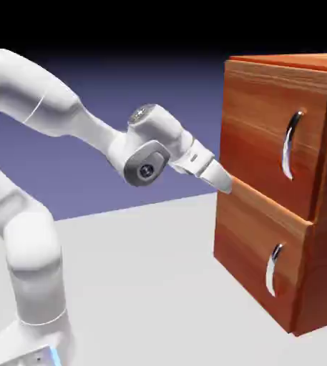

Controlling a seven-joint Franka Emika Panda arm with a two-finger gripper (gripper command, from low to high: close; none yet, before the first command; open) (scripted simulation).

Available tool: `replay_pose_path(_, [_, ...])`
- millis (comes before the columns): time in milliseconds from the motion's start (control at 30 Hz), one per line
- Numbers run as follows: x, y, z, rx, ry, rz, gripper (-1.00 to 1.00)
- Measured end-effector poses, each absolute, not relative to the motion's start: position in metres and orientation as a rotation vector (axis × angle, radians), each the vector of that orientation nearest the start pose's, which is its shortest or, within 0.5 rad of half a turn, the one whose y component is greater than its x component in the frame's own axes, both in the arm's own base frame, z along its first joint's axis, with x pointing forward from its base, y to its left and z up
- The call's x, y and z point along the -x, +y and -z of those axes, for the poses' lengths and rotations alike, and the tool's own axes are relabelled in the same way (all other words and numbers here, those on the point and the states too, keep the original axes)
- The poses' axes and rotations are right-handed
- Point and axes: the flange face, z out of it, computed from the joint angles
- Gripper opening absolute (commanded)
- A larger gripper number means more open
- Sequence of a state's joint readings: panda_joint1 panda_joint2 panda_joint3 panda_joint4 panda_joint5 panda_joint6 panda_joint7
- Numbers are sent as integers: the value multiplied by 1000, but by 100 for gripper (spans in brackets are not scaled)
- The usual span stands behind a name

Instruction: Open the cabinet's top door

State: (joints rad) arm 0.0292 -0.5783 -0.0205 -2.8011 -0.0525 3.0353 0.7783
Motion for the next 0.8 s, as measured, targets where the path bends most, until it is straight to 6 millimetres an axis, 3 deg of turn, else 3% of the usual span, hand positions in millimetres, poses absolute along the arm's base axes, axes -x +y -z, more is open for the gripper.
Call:
replay_pose_path(400, [-384,22,-529,2380,820,1240,0])
replay_pose_path(800, [-371,15,-570,2249,749,1410,0])
